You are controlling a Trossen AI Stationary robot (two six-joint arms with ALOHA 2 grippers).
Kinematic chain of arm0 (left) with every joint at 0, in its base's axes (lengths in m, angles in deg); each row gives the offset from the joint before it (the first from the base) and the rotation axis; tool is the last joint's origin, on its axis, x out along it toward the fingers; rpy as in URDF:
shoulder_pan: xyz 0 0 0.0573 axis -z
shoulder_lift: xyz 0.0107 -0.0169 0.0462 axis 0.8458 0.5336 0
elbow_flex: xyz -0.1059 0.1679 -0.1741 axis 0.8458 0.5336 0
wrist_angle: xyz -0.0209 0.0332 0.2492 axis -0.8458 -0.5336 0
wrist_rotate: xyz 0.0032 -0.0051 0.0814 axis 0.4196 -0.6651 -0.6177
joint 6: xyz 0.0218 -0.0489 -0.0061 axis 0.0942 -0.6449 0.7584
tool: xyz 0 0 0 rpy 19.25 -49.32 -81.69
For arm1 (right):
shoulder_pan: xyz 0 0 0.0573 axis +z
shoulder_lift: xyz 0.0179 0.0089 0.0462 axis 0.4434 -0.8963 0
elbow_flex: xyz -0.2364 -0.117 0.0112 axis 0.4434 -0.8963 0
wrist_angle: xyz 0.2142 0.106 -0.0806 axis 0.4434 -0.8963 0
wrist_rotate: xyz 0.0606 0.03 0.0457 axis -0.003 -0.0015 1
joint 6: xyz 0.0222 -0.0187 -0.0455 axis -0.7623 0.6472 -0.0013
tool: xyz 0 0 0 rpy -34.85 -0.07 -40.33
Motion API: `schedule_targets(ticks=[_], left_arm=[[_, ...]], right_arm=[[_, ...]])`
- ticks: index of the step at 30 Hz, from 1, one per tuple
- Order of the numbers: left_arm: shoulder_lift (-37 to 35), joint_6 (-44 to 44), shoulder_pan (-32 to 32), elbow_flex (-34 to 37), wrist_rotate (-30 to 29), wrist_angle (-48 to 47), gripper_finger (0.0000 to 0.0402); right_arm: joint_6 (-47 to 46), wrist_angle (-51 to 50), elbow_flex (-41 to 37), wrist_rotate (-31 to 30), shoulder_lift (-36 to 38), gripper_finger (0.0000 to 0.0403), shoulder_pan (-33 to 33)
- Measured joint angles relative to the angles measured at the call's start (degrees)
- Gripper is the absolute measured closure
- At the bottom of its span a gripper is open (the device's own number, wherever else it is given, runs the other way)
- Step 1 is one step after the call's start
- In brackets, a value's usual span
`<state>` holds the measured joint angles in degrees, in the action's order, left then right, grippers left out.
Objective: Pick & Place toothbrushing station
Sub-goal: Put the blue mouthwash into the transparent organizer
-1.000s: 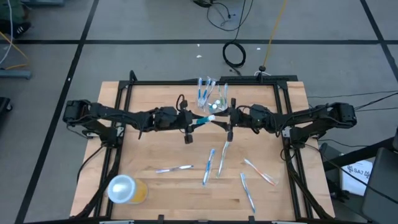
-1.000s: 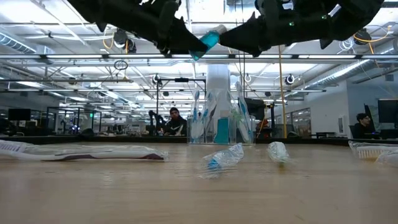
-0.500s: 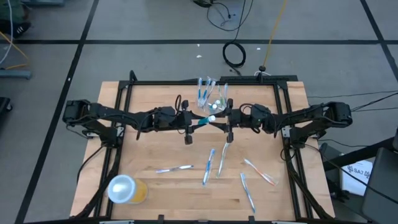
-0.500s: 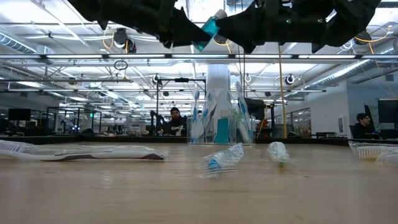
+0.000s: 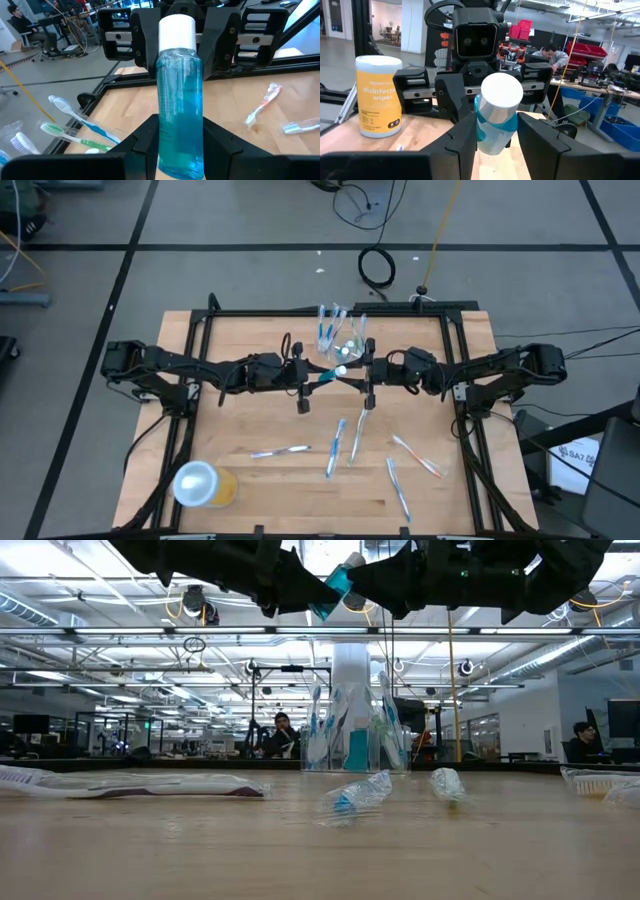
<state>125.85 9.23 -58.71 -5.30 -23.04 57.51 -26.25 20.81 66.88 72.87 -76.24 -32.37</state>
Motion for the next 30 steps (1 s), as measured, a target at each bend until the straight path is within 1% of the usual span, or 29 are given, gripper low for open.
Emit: schedule_targets(ticks=[10, 13, 15, 22, 26, 30], left_arm=[[0.00, -0.07, 0.01, 0.00, -0.01, 0.03, 0.0289], [-0.06, 0.31, 0.04, 0.01, -1.31, 0.16, 0.0289], [-0.89, 0.37, -0.02, 0.07, -2.45, -0.13, 0.0289], [-2.83, 0.34, -0.08, 0.15, -3.07, -0.11, 0.0289], [-3.10, 0.34, -0.10, 0.13, -3.09, -0.91, 0.0289], [-3.10, 0.24, -0.10, 0.11, -3.04, 0.39, 0.0289]], right_arm=[[-0.15, -0.02, 0.04, 0.02, 0.00, 0.0272, 0.04], [-0.14, -0.19, 0.04, -0.20, 0.38, 0.0272, 0.02], [-0.13, 0.28, 0.09, -0.41, 0.70, 0.0272, -0.02], [-0.21, 0.81, 0.18, -0.17, 1.68, 0.0273, -0.26], [-1.46, 1.67, 0.13, -0.08, 1.84, 0.0273, -0.24], [-2.08, 1.96, 0.11, 0.00, 1.81, 0.0273, -0.24]])
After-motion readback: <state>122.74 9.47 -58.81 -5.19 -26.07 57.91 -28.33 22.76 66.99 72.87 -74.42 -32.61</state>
